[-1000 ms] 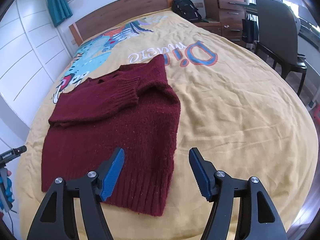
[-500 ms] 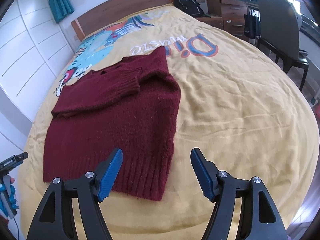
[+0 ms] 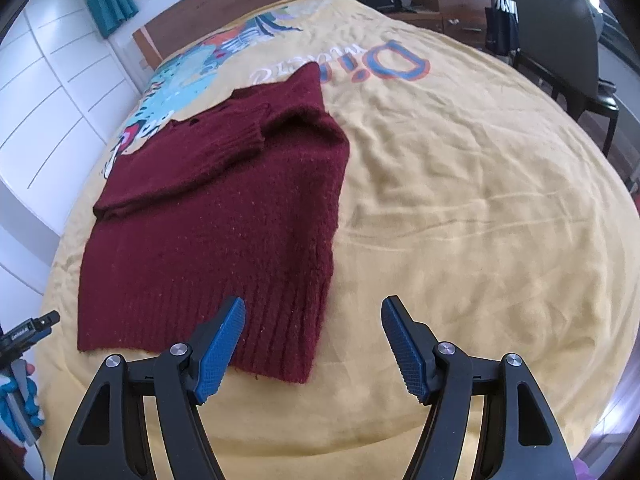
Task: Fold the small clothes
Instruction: 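Move the left gripper to the sweater hem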
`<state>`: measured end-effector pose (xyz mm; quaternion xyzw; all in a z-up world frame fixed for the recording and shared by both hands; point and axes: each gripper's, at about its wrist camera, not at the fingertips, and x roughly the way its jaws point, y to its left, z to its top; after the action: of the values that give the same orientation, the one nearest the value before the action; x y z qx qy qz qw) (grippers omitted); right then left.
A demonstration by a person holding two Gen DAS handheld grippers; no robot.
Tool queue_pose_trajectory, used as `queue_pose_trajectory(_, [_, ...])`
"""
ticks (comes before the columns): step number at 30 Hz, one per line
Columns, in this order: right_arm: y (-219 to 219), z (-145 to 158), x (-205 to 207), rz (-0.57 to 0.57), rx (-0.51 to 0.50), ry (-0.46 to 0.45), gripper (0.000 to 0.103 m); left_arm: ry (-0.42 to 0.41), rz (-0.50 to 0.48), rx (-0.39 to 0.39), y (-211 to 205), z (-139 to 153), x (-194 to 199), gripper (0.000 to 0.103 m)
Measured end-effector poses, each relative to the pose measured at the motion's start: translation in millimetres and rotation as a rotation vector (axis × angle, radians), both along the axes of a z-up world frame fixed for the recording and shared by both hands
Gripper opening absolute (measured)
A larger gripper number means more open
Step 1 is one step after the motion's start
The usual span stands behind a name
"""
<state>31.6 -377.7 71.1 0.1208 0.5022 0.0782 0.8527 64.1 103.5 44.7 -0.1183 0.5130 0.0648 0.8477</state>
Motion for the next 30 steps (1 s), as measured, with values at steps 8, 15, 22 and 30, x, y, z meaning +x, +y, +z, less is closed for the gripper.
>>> queue_pose_trajectory(8, [-6.1,-17.6,2.2,-0.003,0.02,0.044,0.073,0.03,-0.001,-0.026,-4.8,-15.5,1.6,0.077])
queue_pose_trajectory(15, [-6.7,-28.1,8.5,0.024,0.035,0.074,0.073,0.053,0.004,-0.056,-8.2,-27.6,2.6,0.077])
queue_pose_trajectory(22, [2.4,-38.2,18.6,0.059,0.061,0.1,0.073,0.067,0.038,-0.079,-0.9,-36.3,8.0,0.077])
queue_pose_trajectory(30, [15.5,-54.0,31.6,0.099,0.066,0.149,0.073,0.101,0.057,-0.119,10.4,-51.7,18.8,0.077])
